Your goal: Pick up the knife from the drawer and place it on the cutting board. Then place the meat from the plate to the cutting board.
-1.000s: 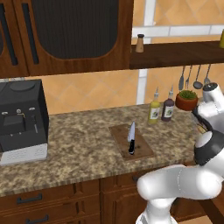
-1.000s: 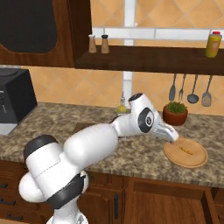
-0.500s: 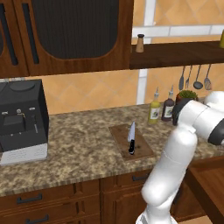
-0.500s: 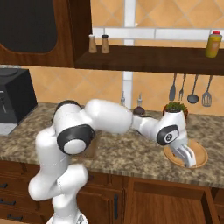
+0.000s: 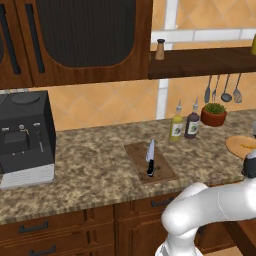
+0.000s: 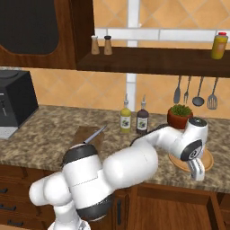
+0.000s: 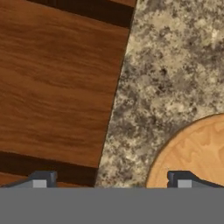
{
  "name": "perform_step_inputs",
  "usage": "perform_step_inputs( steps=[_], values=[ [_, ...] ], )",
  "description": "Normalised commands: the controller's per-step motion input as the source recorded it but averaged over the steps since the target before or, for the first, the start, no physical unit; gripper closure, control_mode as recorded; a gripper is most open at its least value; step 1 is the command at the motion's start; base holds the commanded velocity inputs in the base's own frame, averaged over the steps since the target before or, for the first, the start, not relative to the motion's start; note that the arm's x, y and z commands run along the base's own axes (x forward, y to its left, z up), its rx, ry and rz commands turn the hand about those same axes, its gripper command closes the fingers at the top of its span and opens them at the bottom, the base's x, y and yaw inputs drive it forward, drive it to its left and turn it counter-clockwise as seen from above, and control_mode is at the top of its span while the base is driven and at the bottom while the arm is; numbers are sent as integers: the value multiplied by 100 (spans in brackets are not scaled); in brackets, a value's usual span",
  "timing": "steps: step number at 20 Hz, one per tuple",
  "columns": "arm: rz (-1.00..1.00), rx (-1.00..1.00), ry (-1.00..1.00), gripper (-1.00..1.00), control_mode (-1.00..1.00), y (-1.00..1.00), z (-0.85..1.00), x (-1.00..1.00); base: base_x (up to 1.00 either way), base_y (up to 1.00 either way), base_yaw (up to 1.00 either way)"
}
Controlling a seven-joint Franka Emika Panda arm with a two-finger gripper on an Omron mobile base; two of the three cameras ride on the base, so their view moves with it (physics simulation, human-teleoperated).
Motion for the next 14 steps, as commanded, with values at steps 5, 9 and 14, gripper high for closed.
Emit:
perform_step_inputs(
  steps=[5, 9, 14],
  values=[
    [-14, 0, 1, -100, -100, 22, -7, 24, 0, 0, 0],
    [-33, 0, 9, -100, -100, 41, -4, 68, 0, 0, 0],
    [-36, 10, 6, -100, -100, -8, 0, 57, 0, 0, 0]
  ],
)
